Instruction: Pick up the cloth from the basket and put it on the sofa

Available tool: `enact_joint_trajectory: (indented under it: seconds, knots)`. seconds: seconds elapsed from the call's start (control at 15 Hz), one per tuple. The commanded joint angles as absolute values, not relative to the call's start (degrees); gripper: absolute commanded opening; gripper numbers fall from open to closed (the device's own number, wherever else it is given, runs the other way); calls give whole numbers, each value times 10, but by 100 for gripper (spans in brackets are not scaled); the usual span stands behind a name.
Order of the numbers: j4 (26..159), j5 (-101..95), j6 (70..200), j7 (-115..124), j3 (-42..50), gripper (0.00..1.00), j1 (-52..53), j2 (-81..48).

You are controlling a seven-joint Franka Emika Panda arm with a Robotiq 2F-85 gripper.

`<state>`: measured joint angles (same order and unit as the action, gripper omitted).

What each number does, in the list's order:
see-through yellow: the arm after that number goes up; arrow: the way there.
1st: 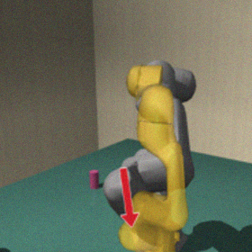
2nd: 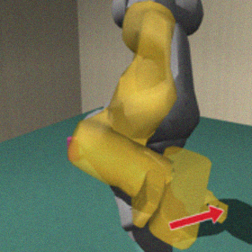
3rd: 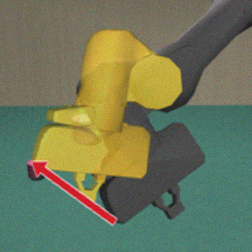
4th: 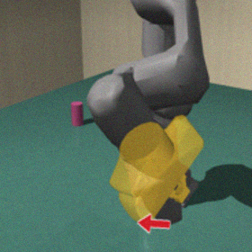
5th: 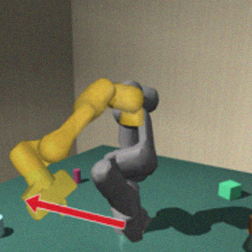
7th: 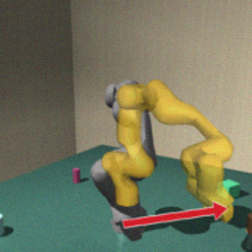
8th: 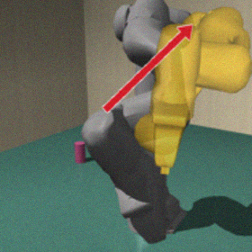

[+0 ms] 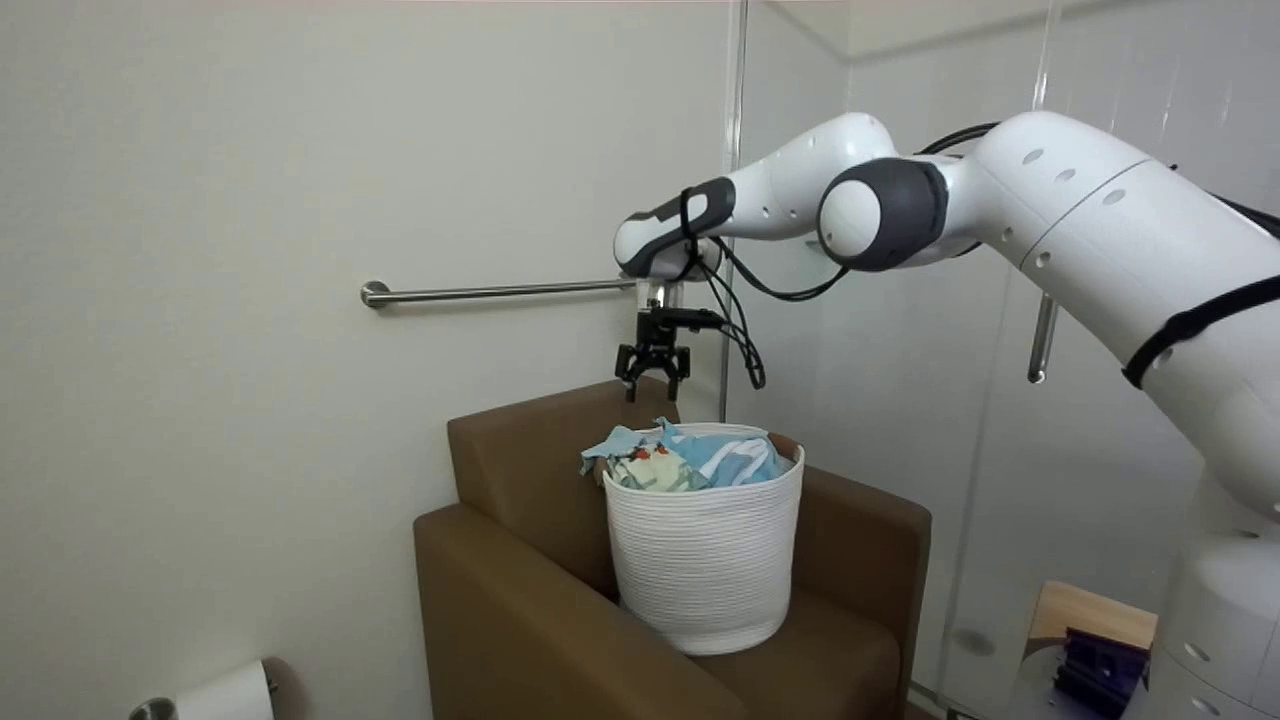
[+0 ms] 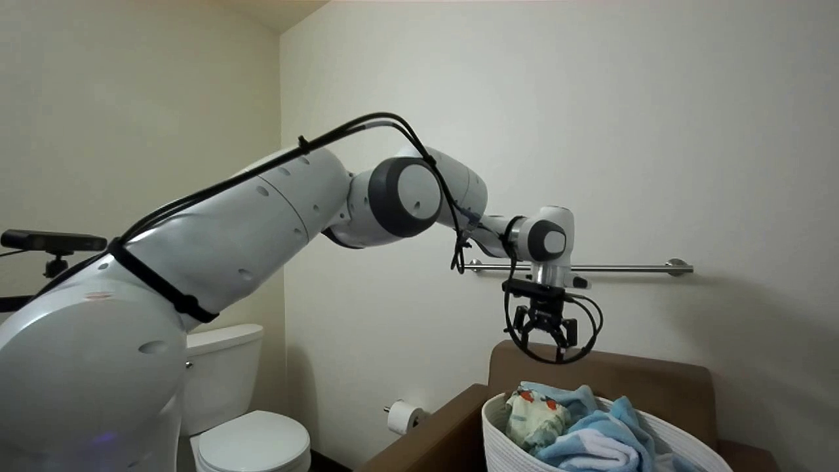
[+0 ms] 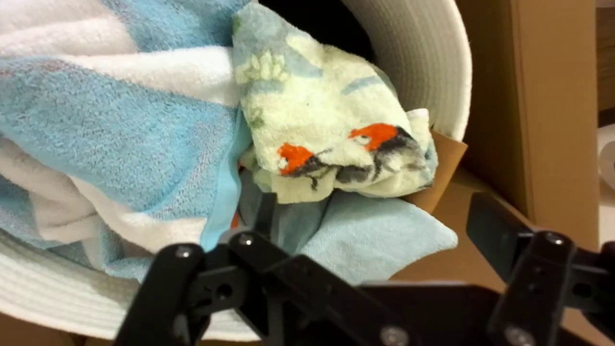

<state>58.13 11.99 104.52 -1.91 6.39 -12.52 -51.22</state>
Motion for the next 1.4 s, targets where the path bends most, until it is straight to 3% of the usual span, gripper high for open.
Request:
enact_joint_trajectory:
  seconds: [0.0,0.33,0.67,0.73,0.8,1.33]
  knots:
    - [506,93,1041,37,64,100,-128,-591]
    - [444,55,960,82,75,100,-129,-661]
    - [364,45,789,46,64,100,-119,-719]
    - [362,39,771,46,54,75,-120,-719]
    - [343,37,747,43,53,74,-120,-728]
    - [301,50,664,43,55,20,-137,-739]
